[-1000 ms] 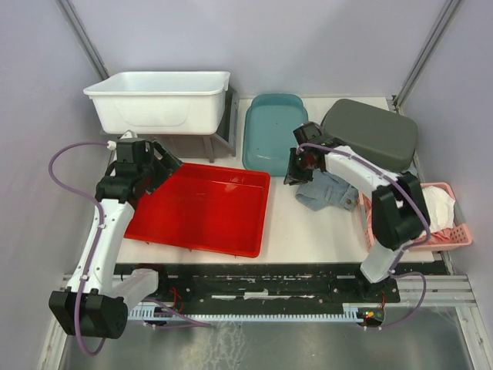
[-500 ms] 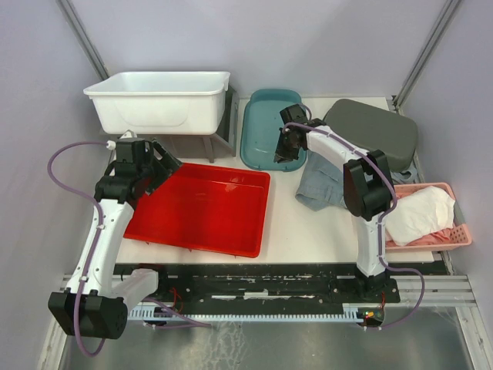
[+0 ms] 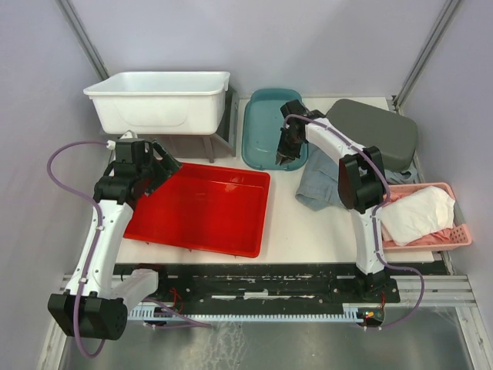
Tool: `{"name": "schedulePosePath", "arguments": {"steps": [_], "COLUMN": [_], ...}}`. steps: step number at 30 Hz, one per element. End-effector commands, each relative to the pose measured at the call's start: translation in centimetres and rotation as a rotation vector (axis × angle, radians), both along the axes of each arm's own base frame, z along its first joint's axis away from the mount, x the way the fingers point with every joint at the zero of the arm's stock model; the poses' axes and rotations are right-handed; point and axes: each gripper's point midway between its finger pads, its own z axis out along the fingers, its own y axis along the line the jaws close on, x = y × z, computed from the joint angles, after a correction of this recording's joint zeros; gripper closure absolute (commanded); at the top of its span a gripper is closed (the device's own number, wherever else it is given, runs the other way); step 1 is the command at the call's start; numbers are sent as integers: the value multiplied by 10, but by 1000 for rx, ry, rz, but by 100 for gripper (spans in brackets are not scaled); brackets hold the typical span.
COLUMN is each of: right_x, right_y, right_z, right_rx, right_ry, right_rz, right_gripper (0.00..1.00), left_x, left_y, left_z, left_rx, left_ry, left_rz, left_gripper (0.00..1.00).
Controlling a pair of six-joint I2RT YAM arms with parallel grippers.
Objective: Turn the large container upside down
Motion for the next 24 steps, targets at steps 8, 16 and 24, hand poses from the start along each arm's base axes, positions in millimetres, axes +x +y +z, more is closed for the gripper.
{"name": "schedulePosePath", "arguments": {"steps": [8,16,24], "right_x": [38,-32,-116], "right_y": [-21,-39,-27], "right_z": [81,110,114], "right_rx": [72,39,-154], "right_ry": [-320,-302,-329], "right_rz": [-7,95,240], "right_gripper": [54,13,1], "left_x": [-3,-11,-22], "left_y": [3,10,20], "left_z": [15,-4,-19], "left_rx": [63,111,182], "left_ry": [-40,40,118], "left_rz": [-33,-15,20], "left_gripper": [10,11,11]}}
